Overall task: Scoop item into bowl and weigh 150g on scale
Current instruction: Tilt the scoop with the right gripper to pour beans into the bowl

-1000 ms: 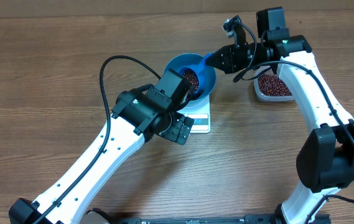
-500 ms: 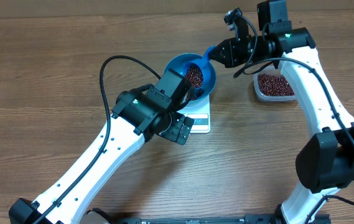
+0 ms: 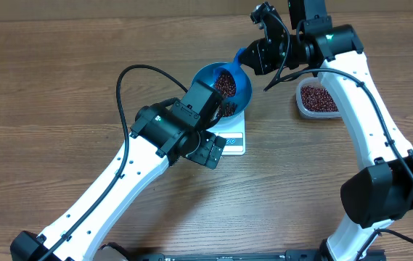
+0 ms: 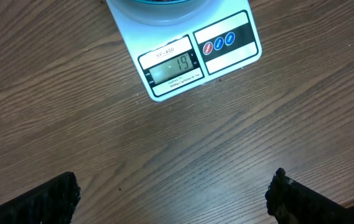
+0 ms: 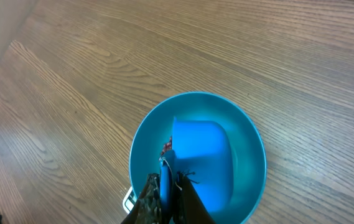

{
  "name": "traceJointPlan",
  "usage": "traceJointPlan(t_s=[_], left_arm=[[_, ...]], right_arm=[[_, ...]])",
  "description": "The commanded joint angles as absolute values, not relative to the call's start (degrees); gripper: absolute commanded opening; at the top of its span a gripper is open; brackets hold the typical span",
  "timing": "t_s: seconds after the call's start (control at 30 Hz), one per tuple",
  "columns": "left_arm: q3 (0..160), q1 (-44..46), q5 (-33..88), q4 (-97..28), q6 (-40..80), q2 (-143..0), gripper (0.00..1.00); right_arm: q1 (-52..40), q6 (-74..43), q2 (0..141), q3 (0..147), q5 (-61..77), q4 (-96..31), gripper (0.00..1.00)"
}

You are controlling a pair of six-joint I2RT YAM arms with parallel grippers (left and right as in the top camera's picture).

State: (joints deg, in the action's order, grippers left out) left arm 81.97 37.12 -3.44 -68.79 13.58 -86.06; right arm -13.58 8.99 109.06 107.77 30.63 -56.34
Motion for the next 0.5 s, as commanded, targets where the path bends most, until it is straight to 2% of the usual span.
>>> traceJointPlan(t_s=[0.0, 0.47], left_arm=[[83.09, 37.10, -3.81, -68.75, 13.96, -85.82, 1.00], [83.09, 37.10, -3.81, -68.75, 13.96, -85.82, 1.00]], right_arm=[[-13.91, 9.02, 106.06, 110.83, 29.98, -56.62, 0.04], [-13.93, 9.02, 105.30, 111.09, 28.91, -58.92, 0.04]])
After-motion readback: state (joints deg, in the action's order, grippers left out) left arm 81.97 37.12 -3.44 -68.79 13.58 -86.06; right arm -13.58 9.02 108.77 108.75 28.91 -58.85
